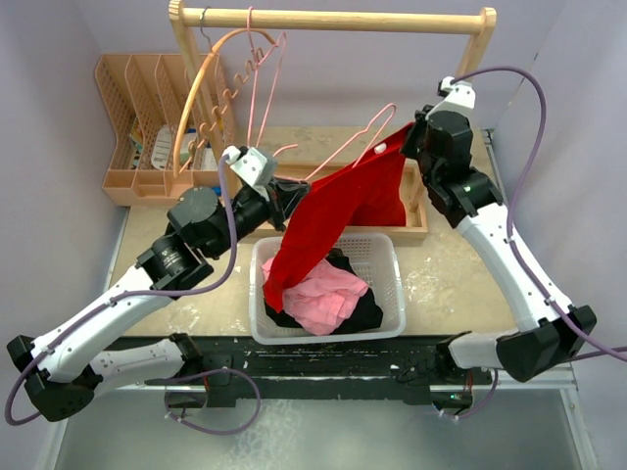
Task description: Remove the t-shirt from the hanger
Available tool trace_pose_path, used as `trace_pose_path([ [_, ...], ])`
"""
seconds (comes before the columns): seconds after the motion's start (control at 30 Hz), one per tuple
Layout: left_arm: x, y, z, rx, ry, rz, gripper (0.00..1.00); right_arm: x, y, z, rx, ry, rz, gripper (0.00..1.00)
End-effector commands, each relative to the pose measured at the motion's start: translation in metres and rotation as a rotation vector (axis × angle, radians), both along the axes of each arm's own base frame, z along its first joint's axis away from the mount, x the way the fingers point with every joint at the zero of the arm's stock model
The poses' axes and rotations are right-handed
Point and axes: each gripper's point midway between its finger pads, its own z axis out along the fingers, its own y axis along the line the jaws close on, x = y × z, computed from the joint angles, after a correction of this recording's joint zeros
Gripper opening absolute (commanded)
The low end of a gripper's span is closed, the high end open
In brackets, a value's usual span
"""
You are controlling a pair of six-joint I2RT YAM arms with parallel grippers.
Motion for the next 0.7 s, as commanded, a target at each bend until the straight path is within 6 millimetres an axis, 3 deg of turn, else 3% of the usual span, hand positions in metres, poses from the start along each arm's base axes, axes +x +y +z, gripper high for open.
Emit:
trace_pose_path([
  [0.0,-0.004,-0.002,0.021,-0.075,-0.039,-0.018,0.00,-0.009,-0.012,0.033,0.017,-0.117,0.017,0.00],
  [0.13,0.009,-0.012,0.032,-0.118,-0.064,-0.001,0.00,-0.028,0.014,0.040,0.045,-0.151,0.190,0.00],
  [0.3,0.033,-0.019,0.067,-0.182,-0.121,0.075,0.00,-0.058,0.034,0.050,0.034,-0.194,0.346,0.00],
  [0.57,0.093,-0.030,0.113,-0.106,-0.140,0.283,0.00,-0.079,0.043,0.037,0.012,-0.179,0.444,0.00],
  [0.67,0.112,-0.034,0.113,-0.059,-0.133,0.349,0.00,-0.082,0.043,0.031,0.012,-0.173,0.449,0.00],
])
